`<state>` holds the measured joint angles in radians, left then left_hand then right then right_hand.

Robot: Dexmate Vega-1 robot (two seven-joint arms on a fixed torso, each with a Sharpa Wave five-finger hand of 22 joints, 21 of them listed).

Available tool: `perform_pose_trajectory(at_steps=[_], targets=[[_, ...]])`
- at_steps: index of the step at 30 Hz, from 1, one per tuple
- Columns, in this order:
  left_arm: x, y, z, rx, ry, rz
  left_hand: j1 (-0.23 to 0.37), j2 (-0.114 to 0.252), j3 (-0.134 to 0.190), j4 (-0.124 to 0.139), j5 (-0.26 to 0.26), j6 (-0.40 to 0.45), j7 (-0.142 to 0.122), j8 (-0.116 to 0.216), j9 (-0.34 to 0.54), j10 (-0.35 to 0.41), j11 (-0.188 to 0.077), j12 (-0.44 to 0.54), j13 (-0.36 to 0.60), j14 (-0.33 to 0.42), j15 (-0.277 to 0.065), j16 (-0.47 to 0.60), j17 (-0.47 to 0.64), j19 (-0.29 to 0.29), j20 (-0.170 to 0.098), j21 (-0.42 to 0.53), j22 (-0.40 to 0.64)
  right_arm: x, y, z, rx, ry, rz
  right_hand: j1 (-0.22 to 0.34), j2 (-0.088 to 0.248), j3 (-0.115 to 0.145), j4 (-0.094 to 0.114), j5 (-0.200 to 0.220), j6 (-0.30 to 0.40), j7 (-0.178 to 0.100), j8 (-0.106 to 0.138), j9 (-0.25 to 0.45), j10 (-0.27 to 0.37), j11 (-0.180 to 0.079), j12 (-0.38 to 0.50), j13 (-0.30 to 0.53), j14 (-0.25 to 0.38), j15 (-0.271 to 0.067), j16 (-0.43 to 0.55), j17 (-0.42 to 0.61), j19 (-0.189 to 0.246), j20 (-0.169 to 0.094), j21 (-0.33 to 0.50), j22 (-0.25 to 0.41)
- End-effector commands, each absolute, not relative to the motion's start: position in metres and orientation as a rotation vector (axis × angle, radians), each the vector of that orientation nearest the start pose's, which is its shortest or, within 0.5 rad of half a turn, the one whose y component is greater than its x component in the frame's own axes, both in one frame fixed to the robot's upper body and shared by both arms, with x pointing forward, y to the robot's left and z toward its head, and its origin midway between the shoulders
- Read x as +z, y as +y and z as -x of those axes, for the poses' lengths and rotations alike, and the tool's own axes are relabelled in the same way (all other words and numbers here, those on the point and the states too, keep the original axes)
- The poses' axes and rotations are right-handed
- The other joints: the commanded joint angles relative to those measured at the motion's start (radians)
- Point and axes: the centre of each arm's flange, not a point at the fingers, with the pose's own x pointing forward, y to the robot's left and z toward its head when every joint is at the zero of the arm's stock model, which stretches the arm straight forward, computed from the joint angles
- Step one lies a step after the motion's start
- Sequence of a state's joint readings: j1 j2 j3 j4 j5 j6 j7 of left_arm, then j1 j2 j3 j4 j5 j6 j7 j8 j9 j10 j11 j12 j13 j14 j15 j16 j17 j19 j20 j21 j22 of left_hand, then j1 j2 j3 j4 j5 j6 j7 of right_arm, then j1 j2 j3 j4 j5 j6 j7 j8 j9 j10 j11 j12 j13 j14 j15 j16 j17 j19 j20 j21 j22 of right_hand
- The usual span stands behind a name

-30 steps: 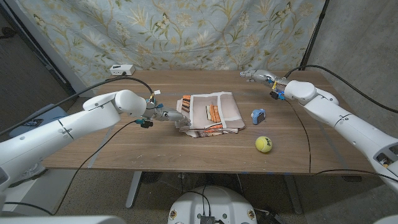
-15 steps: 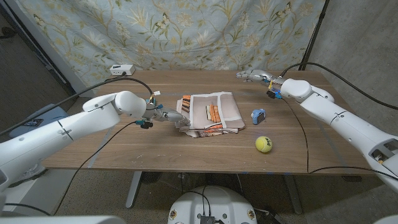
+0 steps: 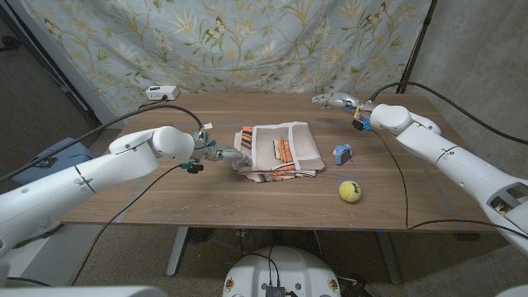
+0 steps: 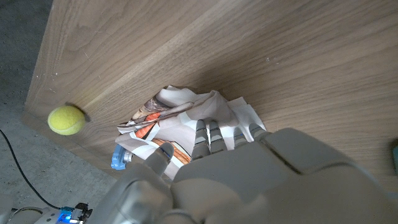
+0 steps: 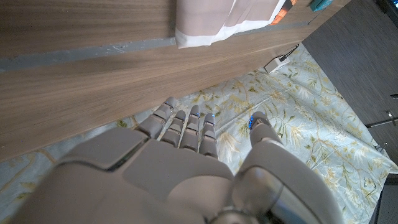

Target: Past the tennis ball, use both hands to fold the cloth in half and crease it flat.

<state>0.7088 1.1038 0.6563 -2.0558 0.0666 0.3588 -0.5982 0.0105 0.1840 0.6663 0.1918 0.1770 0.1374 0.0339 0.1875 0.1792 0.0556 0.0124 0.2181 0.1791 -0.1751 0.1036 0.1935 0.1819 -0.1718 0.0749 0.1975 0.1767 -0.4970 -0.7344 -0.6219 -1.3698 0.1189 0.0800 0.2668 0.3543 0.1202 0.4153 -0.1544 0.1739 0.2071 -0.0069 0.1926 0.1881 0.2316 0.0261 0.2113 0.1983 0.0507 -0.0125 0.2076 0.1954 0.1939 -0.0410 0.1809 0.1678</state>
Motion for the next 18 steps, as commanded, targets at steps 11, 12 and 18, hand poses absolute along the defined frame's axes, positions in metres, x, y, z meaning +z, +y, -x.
perform_pose_trajectory(at_steps=[11, 12, 18], targets=[[-0.034, 0.225, -0.545, -0.58, -0.132, -1.417, -0.006, -0.006, 0.007, -0.002, 0.0, -0.002, -0.004, -0.001, 0.002, 0.01, -0.009, -0.002, 0.005, -0.002, -0.003, 0.004, 0.0, -0.143, -0.005, 0.004, 0.003, 0.073, -0.257, -0.657, 0.386, -0.493, 0.921, 0.018, -0.002, -0.003, -0.004, 0.001, 0.025, 0.008, 0.01, 0.003, 0.036, 0.006, 0.01, 0.006, 0.031, -0.001, 0.012, 0.001, -0.004, -0.005, 0.008, 0.002], [-0.035, 0.225, -0.545, -0.583, -0.132, -1.418, -0.006, -0.005, 0.008, -0.002, 0.0, -0.003, -0.004, -0.001, 0.002, 0.011, -0.01, -0.002, 0.005, -0.002, -0.002, 0.004, 0.0, -0.143, -0.005, 0.004, 0.003, 0.073, -0.256, -0.657, 0.386, -0.49, 0.926, 0.018, -0.002, -0.004, -0.004, 0.001, 0.026, 0.009, 0.01, 0.003, 0.036, 0.006, 0.01, 0.006, 0.033, -0.002, 0.013, 0.001, -0.003, -0.005, 0.008, 0.002], [-0.036, 0.224, -0.547, -0.579, -0.147, -1.424, -0.005, -0.005, 0.009, -0.003, 0.0, -0.003, -0.007, -0.001, 0.002, 0.013, -0.015, -0.002, 0.005, 0.0, -0.003, 0.003, -0.001, -0.144, -0.006, 0.004, 0.003, 0.074, -0.25, -0.662, 0.392, -0.482, 0.944, 0.023, -0.004, -0.006, -0.005, 0.001, 0.033, 0.015, 0.012, 0.003, 0.06, 0.007, 0.017, 0.006, 0.049, -0.006, 0.017, 0.001, -0.001, -0.005, 0.009, 0.002]])
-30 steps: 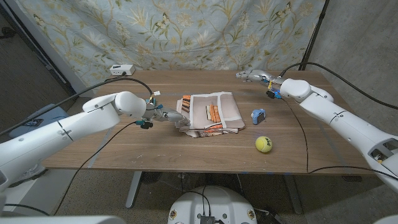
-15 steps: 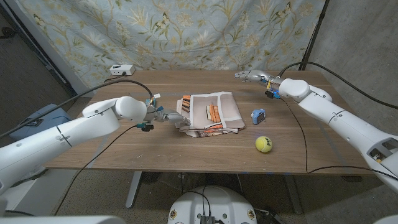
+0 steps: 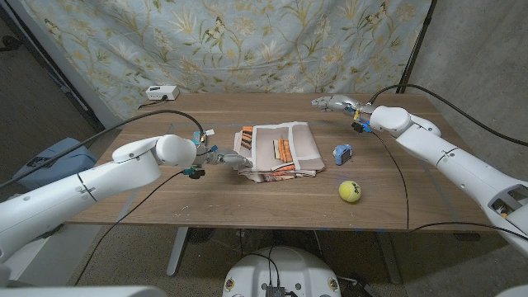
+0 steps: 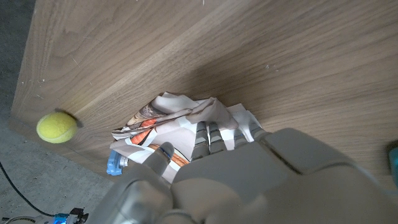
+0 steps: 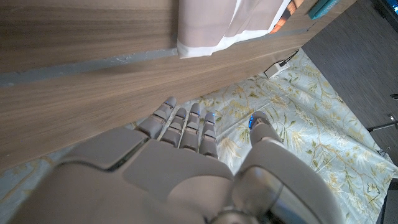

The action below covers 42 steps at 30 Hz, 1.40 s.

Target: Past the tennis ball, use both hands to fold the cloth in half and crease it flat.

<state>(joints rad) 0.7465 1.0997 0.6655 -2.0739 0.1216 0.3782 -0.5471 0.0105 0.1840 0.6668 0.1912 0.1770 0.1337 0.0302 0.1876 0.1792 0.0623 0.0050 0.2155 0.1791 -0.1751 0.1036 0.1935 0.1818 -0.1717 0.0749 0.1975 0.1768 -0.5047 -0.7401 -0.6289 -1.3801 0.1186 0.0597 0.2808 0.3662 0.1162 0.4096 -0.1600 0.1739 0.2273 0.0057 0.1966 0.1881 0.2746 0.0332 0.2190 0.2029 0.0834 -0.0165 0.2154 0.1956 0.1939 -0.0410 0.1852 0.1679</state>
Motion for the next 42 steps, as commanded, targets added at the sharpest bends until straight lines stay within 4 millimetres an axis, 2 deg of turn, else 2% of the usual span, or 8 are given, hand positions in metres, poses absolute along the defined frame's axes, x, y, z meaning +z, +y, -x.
perform_pose_trajectory(at_steps=[1, 12, 17, 42], targets=[[-0.036, 0.224, -0.547, -0.579, -0.15, -1.423, -0.005, -0.005, 0.009, -0.003, 0.0, 0.001, -0.003, -0.001, 0.002, 0.007, -0.007, 0.0, 0.005, 0.0, -0.003, 0.003, -0.001, -0.144, -0.006, 0.004, 0.003, 0.074, -0.249, -0.663, 0.396, -0.482, 0.946, 0.012, -0.001, 0.0, 0.0, 0.001, 0.014, 0.002, 0.009, 0.003, 0.02, -0.001, 0.01, 0.002, 0.019, -0.003, 0.01, 0.0, 0.0, -0.005, 0.006, 0.002], [-0.037, 0.221, -0.55, -0.578, -0.157, -1.422, -0.003, -0.005, 0.012, -0.003, 0.0, 0.0, -0.003, -0.002, 0.002, 0.006, -0.011, -0.002, 0.006, 0.004, -0.004, 0.003, -0.001, -0.145, -0.007, 0.003, 0.003, 0.077, -0.24, -0.677, 0.406, -0.47, 0.971, 0.021, -0.006, -0.004, -0.001, 0.001, 0.035, 0.005, 0.014, 0.003, 0.043, -0.001, 0.014, 0.003, 0.039, -0.002, 0.013, 0.0, 0.009, -0.002, 0.008, 0.001], [-0.036, 0.22, -0.553, -0.581, -0.158, -1.421, -0.003, -0.006, 0.013, -0.004, 0.0, 0.002, -0.005, -0.001, 0.002, 0.008, -0.01, -0.002, 0.006, 0.007, -0.004, 0.003, -0.001, -0.145, -0.006, 0.003, 0.003, 0.079, -0.236, -0.683, 0.406, -0.465, 0.985, 0.027, -0.007, -0.005, -0.002, 0.001, 0.044, 0.012, 0.016, 0.003, 0.058, 0.007, 0.017, 0.004, 0.048, 0.0, 0.014, -0.001, 0.017, 0.005, 0.01, 0.001], [-0.036, 0.216, -0.553, -0.613, -0.153, -1.416, -0.002, -0.008, 0.017, -0.005, 0.001, 0.017, -0.007, 0.003, 0.002, 0.01, -0.019, -0.005, 0.006, 0.008, -0.005, 0.0, -0.001, -0.144, -0.008, 0.003, 0.003, 0.079, -0.237, -0.702, 0.402, -0.416, 1.027, 0.047, -0.01, -0.007, -0.005, 0.001, 0.053, 0.026, 0.015, 0.004, 0.067, 0.019, 0.017, 0.011, 0.071, 0.011, 0.016, -0.001, 0.025, 0.019, 0.009, 0.001]])
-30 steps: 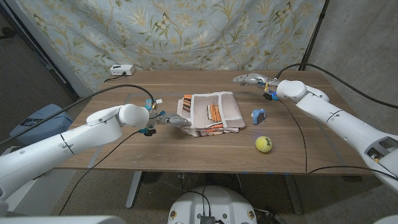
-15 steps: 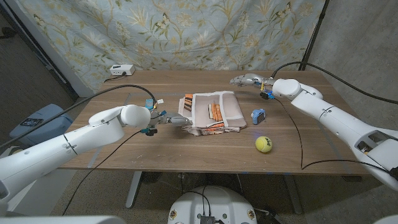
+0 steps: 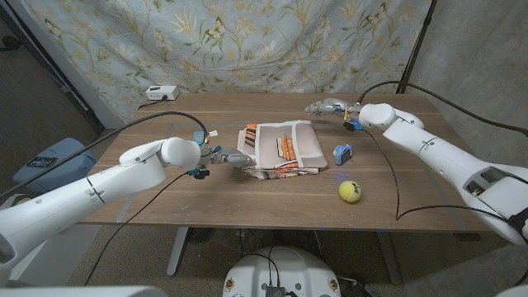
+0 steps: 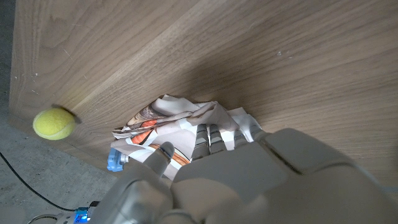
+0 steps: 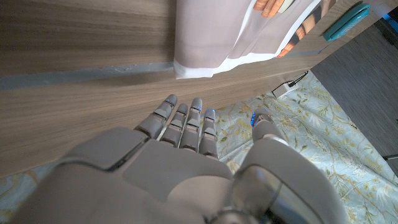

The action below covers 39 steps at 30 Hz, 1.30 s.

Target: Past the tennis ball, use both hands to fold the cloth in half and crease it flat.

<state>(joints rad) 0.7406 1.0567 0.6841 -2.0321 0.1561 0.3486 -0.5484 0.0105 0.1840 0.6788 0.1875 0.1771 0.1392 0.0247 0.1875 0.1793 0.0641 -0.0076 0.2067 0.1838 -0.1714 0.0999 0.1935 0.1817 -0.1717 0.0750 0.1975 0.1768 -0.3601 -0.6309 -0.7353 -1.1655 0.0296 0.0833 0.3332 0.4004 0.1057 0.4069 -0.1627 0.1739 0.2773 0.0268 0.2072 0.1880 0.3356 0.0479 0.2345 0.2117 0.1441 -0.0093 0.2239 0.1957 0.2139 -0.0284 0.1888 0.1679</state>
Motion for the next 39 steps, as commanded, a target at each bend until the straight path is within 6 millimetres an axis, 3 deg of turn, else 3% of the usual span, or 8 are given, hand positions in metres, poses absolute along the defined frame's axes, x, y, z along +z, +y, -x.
perform_pose_trajectory(at_steps=[1, 24, 39], targets=[[-0.036, 0.216, -0.553, -0.61, -0.152, -1.416, -0.002, -0.008, 0.005, -0.001, 0.001, 0.013, 0.0, 0.004, 0.002, 0.007, -0.005, 0.004, 0.002, 0.004, -0.002, 0.0, -0.001, -0.144, -0.007, 0.003, 0.003, 0.079, -0.237, -0.703, 0.4, -0.415, 1.03, 0.013, 0.0, -0.004, -0.002, 0.001, 0.003, 0.005, 0.004, 0.005, 0.006, 0.004, 0.001, 0.003, 0.012, 0.004, 0.008, -0.001, 0.005, 0.007, 0.006, 0.001], [-0.035, 0.22, -0.555, -0.627, -0.143, -1.419, -0.001, -0.01, 0.009, -0.002, 0.001, 0.019, -0.001, 0.003, 0.002, 0.006, -0.006, 0.001, 0.002, 0.004, -0.002, -0.002, -0.001, -0.144, -0.008, 0.003, 0.003, 0.072, -0.233, -0.722, 0.379, -0.357, 1.096, 0.04, -0.004, -0.002, -0.007, 0.001, 0.02, -0.001, 0.007, 0.006, 0.028, -0.006, 0.011, 0.014, 0.039, 0.004, 0.011, 0.0, 0.009, 0.017, 0.004, 0.001], [-0.033, 0.214, -0.553, -0.632, -0.139, -1.431, -0.001, -0.01, 0.012, -0.003, 0.001, 0.017, -0.002, 0.001, 0.002, 0.004, -0.006, -0.001, 0.002, 0.004, -0.003, -0.003, -0.001, -0.144, -0.007, 0.003, 0.003, 0.065, -0.241, -0.731, 0.391, -0.333, 1.129, 0.05, -0.007, -0.002, -0.007, 0.0, 0.023, -0.005, 0.006, 0.006, 0.028, -0.014, 0.013, 0.019, 0.043, 0.002, 0.01, 0.001, 0.008, 0.02, 0.003, 0.001]])
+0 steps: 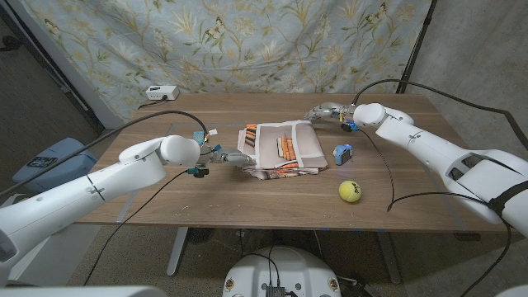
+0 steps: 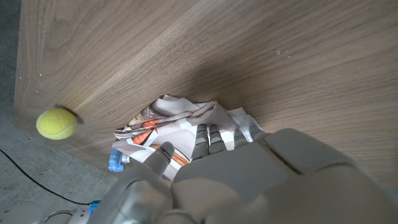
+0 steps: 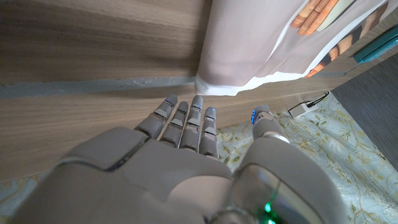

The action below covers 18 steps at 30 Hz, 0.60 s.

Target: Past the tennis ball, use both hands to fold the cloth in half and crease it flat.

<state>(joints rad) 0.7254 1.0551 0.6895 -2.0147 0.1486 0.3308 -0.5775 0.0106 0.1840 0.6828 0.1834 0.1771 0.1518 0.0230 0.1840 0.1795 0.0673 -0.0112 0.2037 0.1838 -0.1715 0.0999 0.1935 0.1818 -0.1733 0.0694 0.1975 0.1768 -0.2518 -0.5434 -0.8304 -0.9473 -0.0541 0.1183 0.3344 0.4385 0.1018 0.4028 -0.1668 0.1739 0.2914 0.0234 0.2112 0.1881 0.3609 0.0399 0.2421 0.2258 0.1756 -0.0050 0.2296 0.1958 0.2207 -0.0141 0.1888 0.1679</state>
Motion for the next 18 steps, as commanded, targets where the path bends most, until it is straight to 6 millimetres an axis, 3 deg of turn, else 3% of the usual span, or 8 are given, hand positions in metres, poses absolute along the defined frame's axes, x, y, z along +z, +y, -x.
perform_pose_trajectory(at_steps=[1, 18], targets=[[-0.033, 0.214, -0.553, -0.627, -0.139, -1.432, -0.001, -0.01, 0.008, 0.002, 0.001, 0.005, -0.001, 0.005, 0.002, 0.001, -0.002, 0.002, 0.002, 0.004, -0.002, -0.003, -0.001, -0.142, -0.002, 0.003, 0.003, 0.065, -0.242, -0.731, 0.39, -0.331, 1.129, 0.012, -0.004, 0.002, -0.002, 0.0, 0.009, -0.002, 0.002, 0.006, 0.003, -0.006, 0.005, 0.006, 0.012, -0.002, 0.004, 0.001, 0.001, 0.005, 0.003, 0.001], [-0.031, 0.209, -0.553, -0.643, -0.143, -1.446, 0.001, -0.011, 0.011, -0.001, 0.001, 0.003, -0.005, 0.003, 0.002, 0.004, -0.007, 0.003, 0.002, 0.005, -0.003, -0.004, -0.002, -0.143, -0.003, 0.003, 0.002, 0.061, -0.253, -0.733, 0.382, -0.313, 1.129, 0.019, -0.006, -0.001, 0.0, 0.0, 0.004, -0.004, -0.002, 0.007, -0.005, -0.007, 0.004, 0.011, 0.013, -0.005, 0.001, 0.003, 0.001, 0.002, 0.002, 0.001]])
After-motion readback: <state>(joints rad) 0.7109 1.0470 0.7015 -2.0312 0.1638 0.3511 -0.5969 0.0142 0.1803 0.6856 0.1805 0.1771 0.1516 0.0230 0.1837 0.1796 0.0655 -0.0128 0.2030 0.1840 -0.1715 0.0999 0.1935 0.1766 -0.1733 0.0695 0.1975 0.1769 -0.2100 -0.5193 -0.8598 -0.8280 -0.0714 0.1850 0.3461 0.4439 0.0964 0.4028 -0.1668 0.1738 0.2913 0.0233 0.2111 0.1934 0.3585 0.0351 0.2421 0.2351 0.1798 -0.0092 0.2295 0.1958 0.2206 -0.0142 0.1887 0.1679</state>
